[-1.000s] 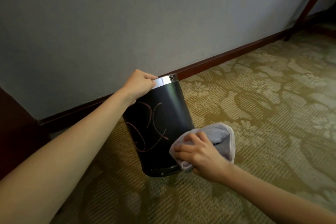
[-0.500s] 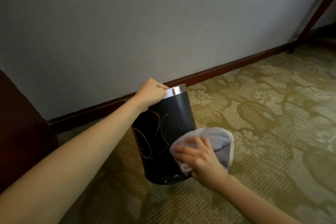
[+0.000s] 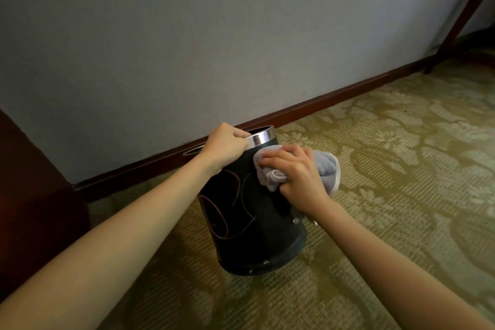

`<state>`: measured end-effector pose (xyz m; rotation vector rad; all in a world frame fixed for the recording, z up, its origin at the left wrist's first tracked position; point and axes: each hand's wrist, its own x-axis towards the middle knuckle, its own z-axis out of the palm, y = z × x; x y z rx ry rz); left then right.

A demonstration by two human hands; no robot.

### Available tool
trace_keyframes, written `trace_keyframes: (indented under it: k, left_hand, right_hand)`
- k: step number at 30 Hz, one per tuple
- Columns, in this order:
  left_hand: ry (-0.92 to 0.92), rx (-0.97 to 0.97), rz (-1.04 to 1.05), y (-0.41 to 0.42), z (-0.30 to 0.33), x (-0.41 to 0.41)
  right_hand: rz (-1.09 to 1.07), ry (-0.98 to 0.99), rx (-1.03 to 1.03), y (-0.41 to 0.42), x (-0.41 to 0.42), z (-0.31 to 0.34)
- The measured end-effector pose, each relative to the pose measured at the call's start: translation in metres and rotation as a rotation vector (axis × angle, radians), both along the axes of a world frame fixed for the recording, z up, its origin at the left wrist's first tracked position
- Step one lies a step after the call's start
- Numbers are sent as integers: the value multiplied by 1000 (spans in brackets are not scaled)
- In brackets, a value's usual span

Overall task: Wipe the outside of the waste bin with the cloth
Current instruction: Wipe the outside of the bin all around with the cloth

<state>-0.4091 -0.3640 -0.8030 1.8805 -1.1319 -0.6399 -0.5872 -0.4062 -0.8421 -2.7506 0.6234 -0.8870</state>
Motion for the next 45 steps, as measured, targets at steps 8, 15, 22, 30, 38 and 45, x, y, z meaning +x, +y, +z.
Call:
trace_keyframes:
  k: [8, 15, 22, 30, 38, 45]
  left_hand:
    - [63, 47, -38, 2, 5, 5]
    - [69, 25, -24, 0, 1, -10]
    - [31, 31, -38, 3, -2, -8]
    - [1, 34, -123, 1, 1, 9]
    - [-77, 6, -225, 46, -3, 62]
    - [-81, -91, -61, 64, -30, 76]
  right_hand:
    - [259, 208, -85, 46, -61, -85]
    - [150, 130, -4, 21, -60, -62]
    - [-45, -60, -17, -10, -11, -11]
    - [79, 49, -153, 37, -43, -77]
    - [22, 40, -114, 38, -46, -82]
    - [45, 77, -66, 33, -39, -72]
